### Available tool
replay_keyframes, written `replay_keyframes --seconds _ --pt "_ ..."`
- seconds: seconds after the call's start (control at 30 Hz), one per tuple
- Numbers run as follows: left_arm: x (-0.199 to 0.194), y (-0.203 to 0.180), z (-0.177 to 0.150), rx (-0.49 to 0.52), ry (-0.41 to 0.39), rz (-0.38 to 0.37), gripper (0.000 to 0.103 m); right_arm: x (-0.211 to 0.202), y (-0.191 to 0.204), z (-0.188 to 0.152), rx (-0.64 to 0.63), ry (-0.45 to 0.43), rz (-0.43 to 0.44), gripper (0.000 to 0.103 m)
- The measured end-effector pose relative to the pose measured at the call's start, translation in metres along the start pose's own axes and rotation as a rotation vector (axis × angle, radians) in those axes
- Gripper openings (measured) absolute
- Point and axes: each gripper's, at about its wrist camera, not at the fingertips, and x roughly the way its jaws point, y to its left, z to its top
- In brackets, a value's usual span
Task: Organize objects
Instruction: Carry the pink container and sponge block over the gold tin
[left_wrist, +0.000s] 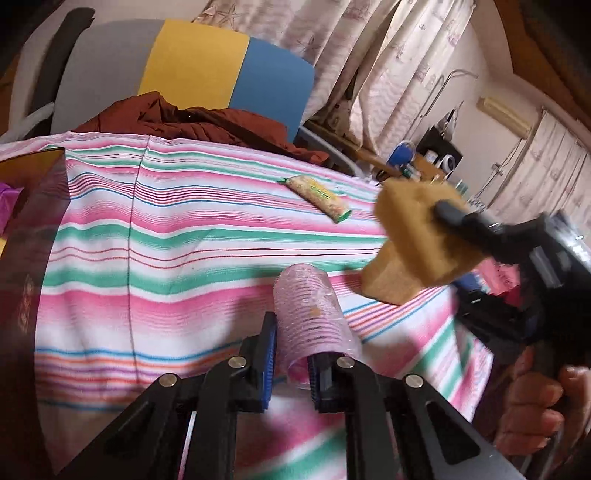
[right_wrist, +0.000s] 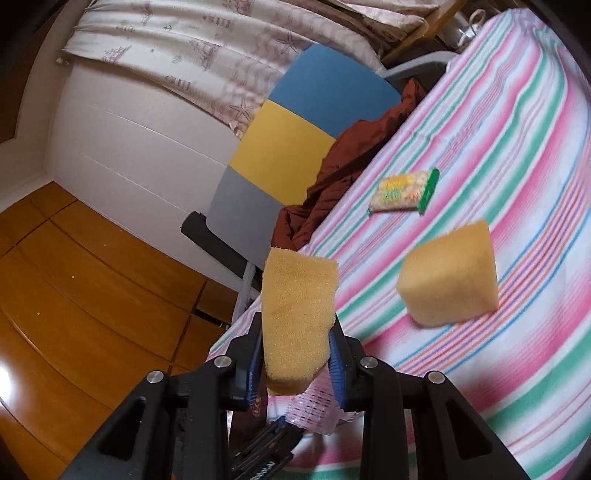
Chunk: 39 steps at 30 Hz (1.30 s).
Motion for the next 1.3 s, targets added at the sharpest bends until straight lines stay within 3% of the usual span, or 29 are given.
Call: replay_keyframes --seconds 0.33,0.47,0.63,0.93,1.13,1.3 --pt "-0.04 0.016 -0.015 -0.101 -0.035 -0.08 0.007 0.006 0.003 -0.017 -0.011 0.05 -0.033 0.031" --pt "-0.063 0.028 -0.016 -0.183 -0.083 -0.132 0.007 0.007 0.005 -0.022 -0.013 0.063 -0.04 0.031" --pt "-0.097 0.036 -0.014 -0.197 -0.148 -0.141 0.007 0.009 0.014 -0.03 -0.041 0.081 -0.044 0.031" --pt "-0.168 0.089 -0.001 -0.259 -0.304 -0.026 0.007 0.045 0.043 -0.058 -0.053 0.184 0.019 0.031" --pt "-0.205 0.136 0.009 -0.3 -0.401 0.079 0.007 0.092 0.092 -0.071 -0.149 0.266 0.071 0.031" --pt "-0.214 0.174 0.015 -0.325 -0.405 0.181 0.007 0.14 0.133 -0.08 -0.23 0.316 0.086 0.031"
